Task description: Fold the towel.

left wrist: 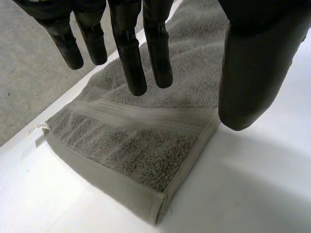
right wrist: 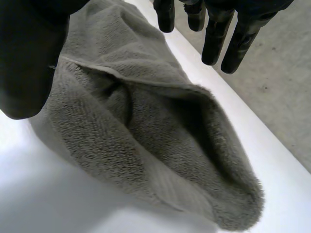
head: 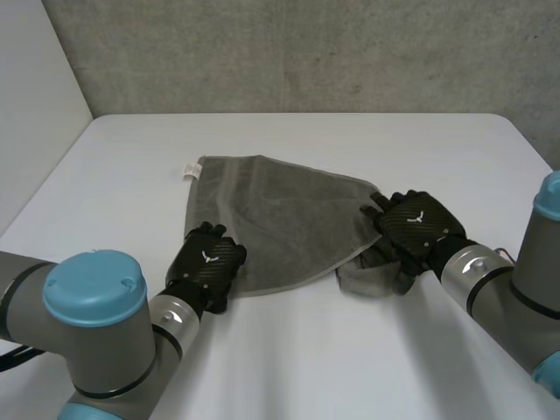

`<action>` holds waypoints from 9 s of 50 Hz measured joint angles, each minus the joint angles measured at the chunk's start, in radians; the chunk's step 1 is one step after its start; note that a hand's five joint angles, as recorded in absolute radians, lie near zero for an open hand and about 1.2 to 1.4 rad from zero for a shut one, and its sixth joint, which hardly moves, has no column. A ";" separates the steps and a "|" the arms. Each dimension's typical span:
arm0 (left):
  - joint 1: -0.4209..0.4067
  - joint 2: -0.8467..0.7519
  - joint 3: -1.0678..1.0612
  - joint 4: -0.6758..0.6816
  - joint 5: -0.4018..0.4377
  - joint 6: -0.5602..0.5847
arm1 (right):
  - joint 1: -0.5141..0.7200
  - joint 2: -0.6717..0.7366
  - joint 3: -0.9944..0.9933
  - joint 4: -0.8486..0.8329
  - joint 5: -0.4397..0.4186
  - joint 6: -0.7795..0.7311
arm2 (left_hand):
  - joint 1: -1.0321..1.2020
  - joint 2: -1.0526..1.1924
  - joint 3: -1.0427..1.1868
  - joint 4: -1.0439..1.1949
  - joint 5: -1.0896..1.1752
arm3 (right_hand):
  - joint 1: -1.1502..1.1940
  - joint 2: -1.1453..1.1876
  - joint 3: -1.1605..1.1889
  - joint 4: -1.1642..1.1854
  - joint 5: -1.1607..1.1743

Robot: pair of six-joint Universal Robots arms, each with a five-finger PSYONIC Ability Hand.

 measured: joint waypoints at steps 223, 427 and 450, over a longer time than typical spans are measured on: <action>0.621 0.475 0.166 -0.212 0.417 -0.335 | -0.218 0.327 -0.278 0.097 -0.215 0.643 | 0.414 0.659 0.000 0.000 0.702 | 0.385 0.397 0.000 0.000 0.252; 0.825 0.685 -0.181 -0.420 0.842 -0.043 | 0.093 0.572 -0.761 0.315 -0.256 0.510 | 0.614 0.641 0.000 0.000 0.668 | 0.600 0.611 0.000 0.000 0.460; 0.936 0.646 -0.042 -0.309 0.839 -0.256 | -0.037 0.343 -0.491 0.358 -0.324 0.398 | 0.615 0.643 0.000 0.000 0.668 | 0.854 0.860 0.000 0.000 0.714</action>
